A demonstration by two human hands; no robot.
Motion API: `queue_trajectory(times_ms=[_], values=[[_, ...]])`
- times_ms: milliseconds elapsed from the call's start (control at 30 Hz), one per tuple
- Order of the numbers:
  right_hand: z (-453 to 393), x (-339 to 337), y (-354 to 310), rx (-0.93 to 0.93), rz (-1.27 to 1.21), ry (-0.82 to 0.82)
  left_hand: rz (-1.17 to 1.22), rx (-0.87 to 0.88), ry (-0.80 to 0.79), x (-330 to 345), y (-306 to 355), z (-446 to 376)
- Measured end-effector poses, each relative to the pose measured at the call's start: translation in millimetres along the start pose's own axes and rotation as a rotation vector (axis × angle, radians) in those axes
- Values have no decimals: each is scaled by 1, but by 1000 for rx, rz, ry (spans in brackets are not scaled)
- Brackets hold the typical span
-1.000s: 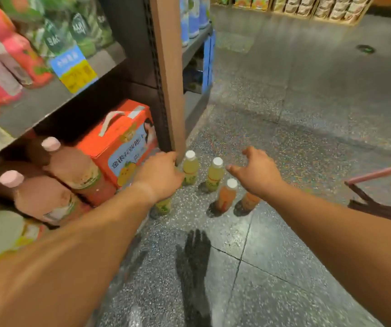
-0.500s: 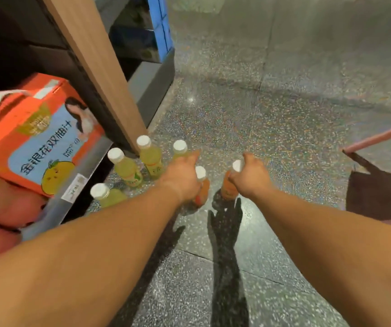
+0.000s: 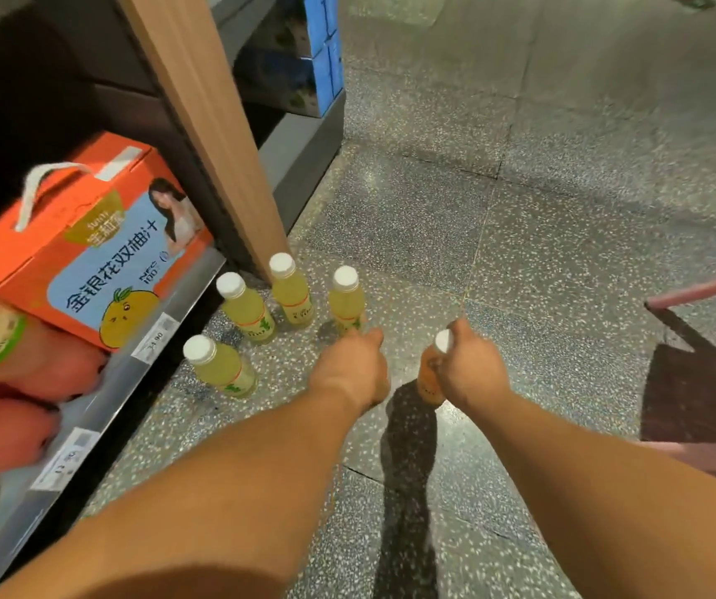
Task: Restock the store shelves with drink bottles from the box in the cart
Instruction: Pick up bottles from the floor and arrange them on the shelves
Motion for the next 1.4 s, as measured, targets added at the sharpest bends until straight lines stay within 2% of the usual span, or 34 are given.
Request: queue_trajectory(times_ms=[133, 300, 467, 767, 933, 1167, 1400], values=[[19, -28, -34, -56, 32, -2, 58, -7, 89, -31, -32, 25], [30, -81, -125, -217, -35, -39, 286, -170, 180, -107, -77, 45], [35, -147, -234, -339, -323, 50, 546, -235, 473, -218, -115, 60], [49, -260, -393, -572, -580, 167, 740, -217, 893, -398, -167, 123], [80, -317, -452, -631, -763, 265, 713, -145, 1122, -482, -175, 178], [150, -381, -520, -767, -901, 252, 662, -136, 1243, -570, -184, 260], [225, -431, -578, -961, -915, 260, 610, -172, 1420, -641, -200, 351]])
Point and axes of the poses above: each hand's wrist, its own z-axis away from the middle knuckle, its own x-axis out of the palm, y = z × x, the point moved 3 cm from there along -z, towards the middle knuckle, and after that the axes turned 15 degrees about y, right-handed, at the moved point
